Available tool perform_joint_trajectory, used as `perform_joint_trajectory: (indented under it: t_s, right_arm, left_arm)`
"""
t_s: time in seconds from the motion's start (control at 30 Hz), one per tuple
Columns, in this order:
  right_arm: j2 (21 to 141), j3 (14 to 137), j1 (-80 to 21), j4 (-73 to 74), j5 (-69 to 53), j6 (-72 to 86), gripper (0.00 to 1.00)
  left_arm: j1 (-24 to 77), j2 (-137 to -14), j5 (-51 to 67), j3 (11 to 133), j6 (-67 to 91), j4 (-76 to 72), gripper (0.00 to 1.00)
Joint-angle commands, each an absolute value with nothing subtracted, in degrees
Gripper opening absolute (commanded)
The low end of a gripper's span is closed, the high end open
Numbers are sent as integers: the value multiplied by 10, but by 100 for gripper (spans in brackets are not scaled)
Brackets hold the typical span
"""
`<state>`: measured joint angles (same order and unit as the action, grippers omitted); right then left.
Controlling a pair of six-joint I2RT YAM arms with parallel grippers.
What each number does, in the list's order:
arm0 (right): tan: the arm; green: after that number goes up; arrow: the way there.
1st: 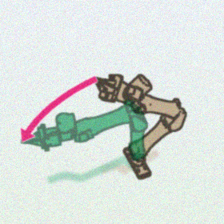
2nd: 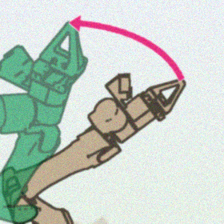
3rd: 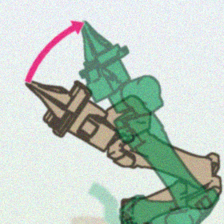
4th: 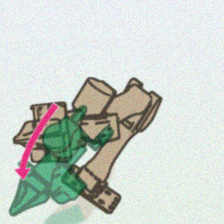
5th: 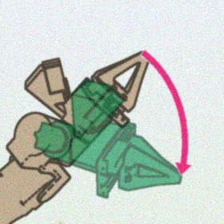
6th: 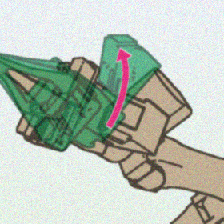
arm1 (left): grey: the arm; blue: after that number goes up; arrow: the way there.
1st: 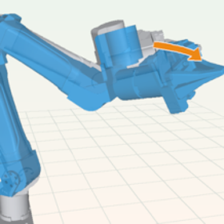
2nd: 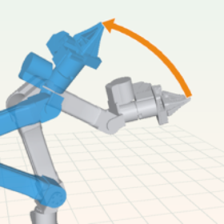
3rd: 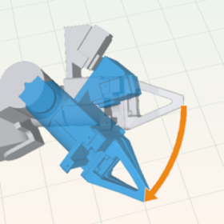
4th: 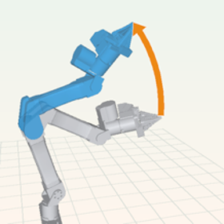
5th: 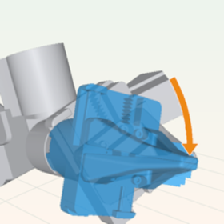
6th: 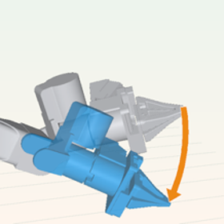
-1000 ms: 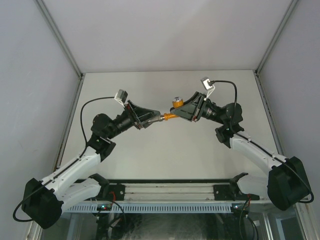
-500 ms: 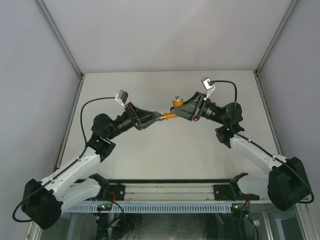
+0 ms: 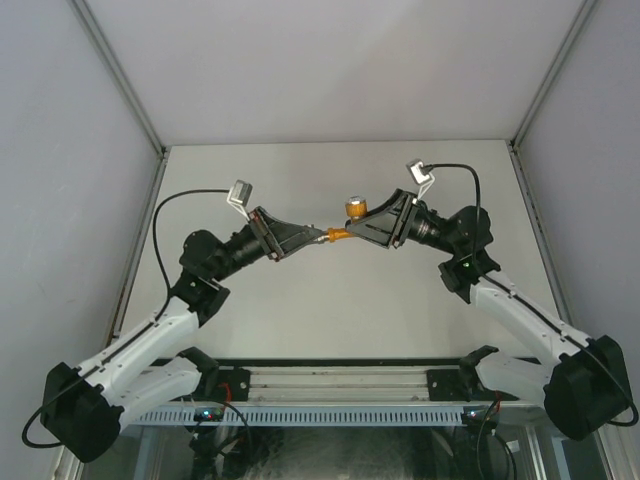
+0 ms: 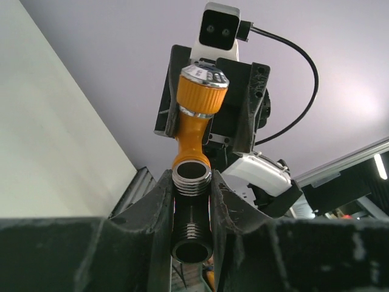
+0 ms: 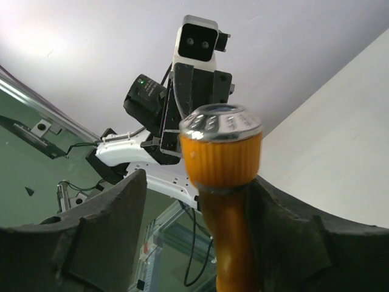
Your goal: Install the water faucets
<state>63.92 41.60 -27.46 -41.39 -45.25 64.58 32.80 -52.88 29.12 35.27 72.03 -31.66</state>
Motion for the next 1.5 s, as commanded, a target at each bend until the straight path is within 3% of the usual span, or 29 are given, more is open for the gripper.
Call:
perform_joint_trajectory:
  t_s: [0.0, 0.13, 0.43, 0.63, 0.87, 1.07, 1.3, 1.47]
  right_arm:
    - [590, 417, -270, -333, -439, 623, 66]
    - [553, 417, -247, -271, -415, 571, 78]
    - [485, 417, -197, -224, -396, 392, 81]
    - [417, 418, -199, -236, -405, 135, 85]
    - [338, 418, -211, -54, -396, -281, 88]
    - [334, 417, -262, 51, -292, -547, 85]
    - [369, 416, -331, 102, -198, -639, 85]
    - [361, 398, -377, 48, -182, -659, 86]
  left_arm:
    - [330, -533, 305, 382, 670, -388, 0]
    - [330, -563, 335, 382, 730, -455, 1]
    - [331, -550, 363, 379, 740, -462, 0]
    - [331, -535, 374, 378, 727, -425, 0]
    - [331, -502, 364, 390, 677, -318, 0]
    - [331, -510, 358, 402, 709, -293, 0]
    - [331, -513, 360, 412, 750, -283, 0]
    - [331, -508, 348, 404, 766, -272, 0]
